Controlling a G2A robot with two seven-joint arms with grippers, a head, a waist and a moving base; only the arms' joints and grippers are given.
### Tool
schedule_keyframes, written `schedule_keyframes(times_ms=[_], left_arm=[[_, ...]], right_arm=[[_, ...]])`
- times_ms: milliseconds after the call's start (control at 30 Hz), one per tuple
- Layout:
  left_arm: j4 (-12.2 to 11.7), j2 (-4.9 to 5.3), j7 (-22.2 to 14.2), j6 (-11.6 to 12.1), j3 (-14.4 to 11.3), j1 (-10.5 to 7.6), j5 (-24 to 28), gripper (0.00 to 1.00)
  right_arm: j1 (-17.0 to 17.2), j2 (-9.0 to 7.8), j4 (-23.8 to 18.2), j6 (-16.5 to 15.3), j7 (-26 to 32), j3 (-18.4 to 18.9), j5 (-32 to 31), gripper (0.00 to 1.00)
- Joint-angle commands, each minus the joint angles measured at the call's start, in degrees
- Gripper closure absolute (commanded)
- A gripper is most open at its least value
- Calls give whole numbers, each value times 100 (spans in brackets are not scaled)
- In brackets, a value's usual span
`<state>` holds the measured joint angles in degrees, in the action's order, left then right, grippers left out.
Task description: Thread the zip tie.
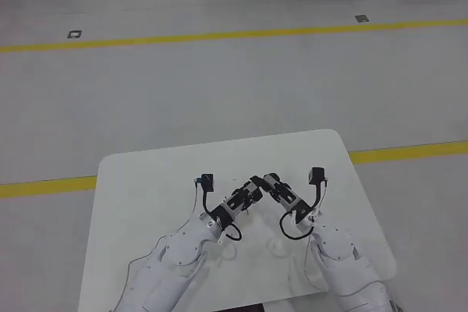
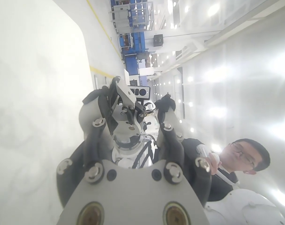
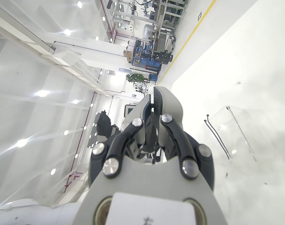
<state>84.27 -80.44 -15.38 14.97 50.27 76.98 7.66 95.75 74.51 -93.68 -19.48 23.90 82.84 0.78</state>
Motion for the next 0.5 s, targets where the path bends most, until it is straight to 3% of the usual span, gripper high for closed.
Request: schedule_keyframes(times_ms=[0,133,467], left_arm=[[-17,0,21,-5,-11,-13,6,60],[-38,2,71,-43,-36,-33,-7,62],[-80,10,112,-41,-83,-41,56,89]], right_arm=[[10,-4,-8,0,-28,-12,-19,100],[25,-11,-23,0,-29,-40,49,100],[57,-40,-98,0,38,-62,105,100]])
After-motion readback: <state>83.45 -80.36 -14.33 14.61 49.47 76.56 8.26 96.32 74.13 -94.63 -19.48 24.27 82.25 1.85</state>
